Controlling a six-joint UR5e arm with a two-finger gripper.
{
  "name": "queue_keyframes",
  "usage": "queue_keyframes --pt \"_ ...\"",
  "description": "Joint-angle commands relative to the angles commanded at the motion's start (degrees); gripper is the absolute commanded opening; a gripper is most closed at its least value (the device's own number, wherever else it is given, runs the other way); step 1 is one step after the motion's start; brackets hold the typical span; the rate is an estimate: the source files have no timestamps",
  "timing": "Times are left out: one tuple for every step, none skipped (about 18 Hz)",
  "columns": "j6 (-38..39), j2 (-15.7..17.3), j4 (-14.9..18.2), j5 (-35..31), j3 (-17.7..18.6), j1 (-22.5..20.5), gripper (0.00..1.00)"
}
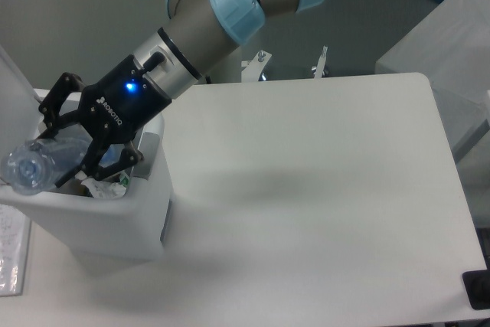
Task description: Place the trash in the trash can
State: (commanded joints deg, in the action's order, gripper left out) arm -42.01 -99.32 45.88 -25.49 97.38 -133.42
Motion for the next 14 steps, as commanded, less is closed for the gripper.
queue_keyframes --pt "0.0 0.0 0.0 0.0 0.0 -0.09 1.0" --pt "-0.09 0.0 -0.09 0.0 0.0 -0.09 1.0" --pt "-0.09 -0.09 -0.09 0.0 0.0 -0.17 1.0" --pt "-0.18 -0.17 -0.09 0.0 0.09 -0.26 1.0" --pt "-0.61 -0.17 -0.09 0.0 0.09 -0.52 1.0" --pt "-1.4 -0.17 -0.09 0.0 0.09 -0.79 1.0" --pt "-2.28 -0.09 -0.09 -0.09 0.09 -1.49 1.0" --pt "-3.16 0.09 0.0 -0.09 0.09 -2.71 1.0" --pt "-3.6 0.18 0.0 -0.26 -0.08 -3.59 1.0" --pt "-3.78 0.09 0.0 -0.61 -0.7 -4.73 1.0" --pt "-3.87 0.0 0.0 -0.7 -1.14 -6.57 1.0" --pt "-3.96 0.0 0.0 -0.79 -2.1 -9.03 1.0" --pt "-3.96 -0.26 0.09 -1.05 -3.15 -10.44 1.0" --pt "-3.96 -0.52 0.17 -1.84 -4.21 -12.11 1.0"
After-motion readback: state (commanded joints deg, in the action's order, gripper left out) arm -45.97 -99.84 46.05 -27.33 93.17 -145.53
